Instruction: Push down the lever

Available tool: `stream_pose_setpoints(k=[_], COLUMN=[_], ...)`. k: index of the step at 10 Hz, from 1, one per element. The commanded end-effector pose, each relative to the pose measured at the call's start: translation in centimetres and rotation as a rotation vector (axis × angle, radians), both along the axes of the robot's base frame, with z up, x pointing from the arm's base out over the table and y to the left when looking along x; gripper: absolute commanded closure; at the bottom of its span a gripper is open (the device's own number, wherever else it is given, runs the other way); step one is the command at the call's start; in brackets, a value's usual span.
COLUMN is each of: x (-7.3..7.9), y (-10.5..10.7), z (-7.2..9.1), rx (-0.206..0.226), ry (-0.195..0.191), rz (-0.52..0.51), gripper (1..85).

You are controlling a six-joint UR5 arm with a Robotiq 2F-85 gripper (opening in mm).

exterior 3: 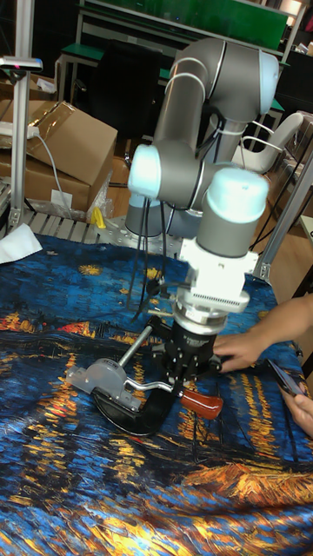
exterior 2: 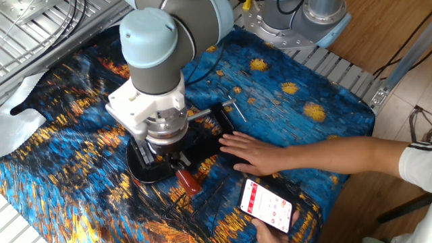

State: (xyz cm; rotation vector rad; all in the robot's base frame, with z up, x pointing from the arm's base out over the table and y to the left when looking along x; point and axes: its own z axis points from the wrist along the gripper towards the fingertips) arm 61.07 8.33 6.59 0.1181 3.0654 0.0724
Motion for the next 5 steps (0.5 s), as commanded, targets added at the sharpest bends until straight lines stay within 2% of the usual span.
stream_pose_setpoints(k=[1,3,4,5], x=[-1.6,-3.3,-3.0,-2.1], y=[-1.1,-2.4,-2.5,-2.1], z=[4.0,7.5,7.5,7.6], rx=[-0.004,0.017,0.016,0.033], ry=[0.028,0.052,0.041,0.005], rz=[-0.019,-0.010,-0.012,-0.015], gripper=[84.7,84.7,84.7,84.7])
